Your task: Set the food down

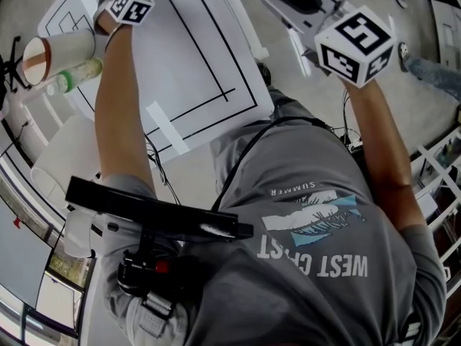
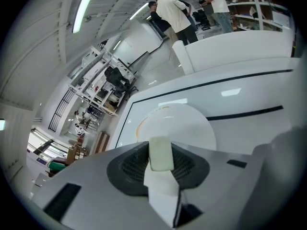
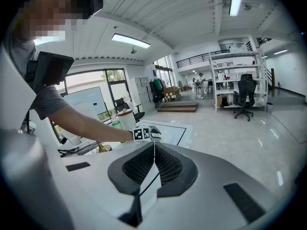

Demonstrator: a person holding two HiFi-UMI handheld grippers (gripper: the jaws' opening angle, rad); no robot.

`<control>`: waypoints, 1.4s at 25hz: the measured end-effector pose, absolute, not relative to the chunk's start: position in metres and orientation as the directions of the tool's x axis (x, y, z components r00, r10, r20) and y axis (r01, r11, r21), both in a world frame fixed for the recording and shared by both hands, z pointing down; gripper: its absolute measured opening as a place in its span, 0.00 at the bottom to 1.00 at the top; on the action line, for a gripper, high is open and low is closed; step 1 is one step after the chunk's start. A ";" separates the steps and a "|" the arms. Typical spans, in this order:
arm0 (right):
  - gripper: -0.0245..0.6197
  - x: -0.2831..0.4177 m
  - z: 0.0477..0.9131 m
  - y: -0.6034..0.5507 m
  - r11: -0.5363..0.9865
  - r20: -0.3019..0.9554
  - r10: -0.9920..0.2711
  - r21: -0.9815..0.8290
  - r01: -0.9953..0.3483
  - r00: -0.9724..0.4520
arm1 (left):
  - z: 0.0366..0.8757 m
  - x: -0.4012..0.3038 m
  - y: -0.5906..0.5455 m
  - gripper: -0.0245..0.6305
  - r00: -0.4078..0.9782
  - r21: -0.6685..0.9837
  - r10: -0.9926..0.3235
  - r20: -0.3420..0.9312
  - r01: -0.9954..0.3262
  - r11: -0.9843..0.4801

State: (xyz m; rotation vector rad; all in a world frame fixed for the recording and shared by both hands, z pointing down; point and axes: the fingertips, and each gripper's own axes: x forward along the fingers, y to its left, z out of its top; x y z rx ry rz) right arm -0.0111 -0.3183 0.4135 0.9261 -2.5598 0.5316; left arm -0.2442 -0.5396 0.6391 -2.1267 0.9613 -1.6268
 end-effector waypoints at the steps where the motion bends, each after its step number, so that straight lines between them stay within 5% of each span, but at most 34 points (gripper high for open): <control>1: 0.05 -0.012 0.415 -0.317 0.714 0.457 -0.524 -0.224 -0.663 -0.719 | 0.639 -0.244 -0.539 0.20 0.138 -0.593 -0.659 0.740 -0.330 -0.735; 19: 0.05 -0.010 0.415 -0.310 0.717 0.460 -0.517 -0.229 -0.659 -0.722 | 0.640 -0.241 -0.528 0.20 0.155 -0.521 -0.608 0.778 -0.380 -0.764; 35: 0.05 -0.013 0.421 -0.306 0.731 0.456 -0.494 -0.244 -0.638 -0.740 | 0.636 -0.222 -0.516 0.34 0.266 -0.392 -0.561 0.784 -0.489 -0.779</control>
